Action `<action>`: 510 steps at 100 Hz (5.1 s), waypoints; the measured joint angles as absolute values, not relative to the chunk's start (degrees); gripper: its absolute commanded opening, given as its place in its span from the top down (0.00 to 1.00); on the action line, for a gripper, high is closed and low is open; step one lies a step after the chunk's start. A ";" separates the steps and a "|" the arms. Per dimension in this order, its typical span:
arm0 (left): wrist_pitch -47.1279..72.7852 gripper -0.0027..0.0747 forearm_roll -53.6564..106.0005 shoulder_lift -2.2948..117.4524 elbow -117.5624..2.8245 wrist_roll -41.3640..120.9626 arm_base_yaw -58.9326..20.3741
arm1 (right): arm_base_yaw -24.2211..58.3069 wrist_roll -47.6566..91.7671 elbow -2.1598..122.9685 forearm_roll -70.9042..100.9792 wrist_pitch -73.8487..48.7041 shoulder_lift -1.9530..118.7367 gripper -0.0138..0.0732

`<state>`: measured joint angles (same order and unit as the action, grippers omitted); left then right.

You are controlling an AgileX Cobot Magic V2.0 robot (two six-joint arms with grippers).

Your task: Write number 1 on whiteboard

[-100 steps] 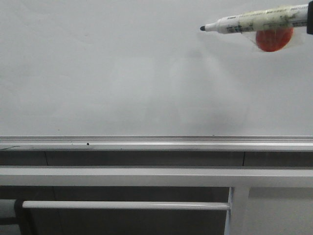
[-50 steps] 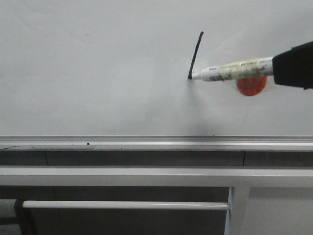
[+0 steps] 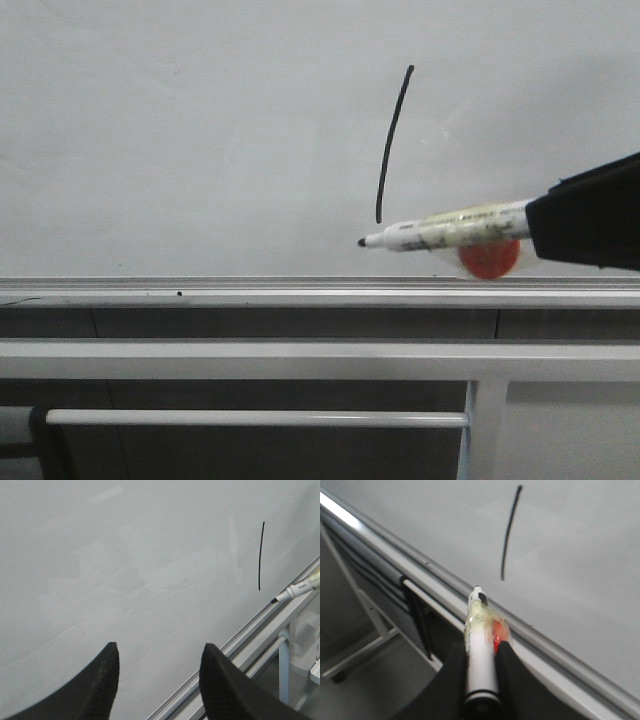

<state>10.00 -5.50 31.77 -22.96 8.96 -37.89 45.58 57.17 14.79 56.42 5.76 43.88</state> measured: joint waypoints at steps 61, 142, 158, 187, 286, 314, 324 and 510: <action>14.52 0.54 -10.91 31.77 -22.96 21.18 -58.09 | 45.58 57.01 27.20 55.75 -13.69 50.80 0.91; 3.11 0.59 -19.02 55.33 -28.73 21.42 -57.90 | 45.58 57.12 34.99 55.40 -17.98 56.62 0.91; 2.98 0.59 -19.02 56.24 -28.82 21.42 -57.90 | 45.58 57.12 35.11 55.40 -18.13 56.62 0.91; 3.33 0.59 -19.11 56.24 -28.82 21.52 -57.90 | 45.58 57.12 35.37 55.50 -18.02 56.62 0.91; 5.48 0.99 -19.11 56.24 -28.97 21.52 -57.90 | 45.48 56.87 35.47 55.80 -18.03 56.62 0.80; 6.51 0.99 -19.11 56.24 -28.97 21.52 -57.86 | 45.48 56.87 36.98 56.31 -18.52 56.62 0.27; 6.65 0.99 -19.11 56.24 -28.97 21.52 -57.86 | 45.48 57.01 37.23 56.28 -17.97 56.62 0.28; -65.19 0.99 56.77 79.74 -14.80 19.00 -83.05 | 40.66 56.91 33.30 47.67 -11.26 26.41 0.91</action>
<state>-65.19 56.77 79.74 -14.80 19.00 -83.05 40.66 56.91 33.30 47.67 -11.26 26.41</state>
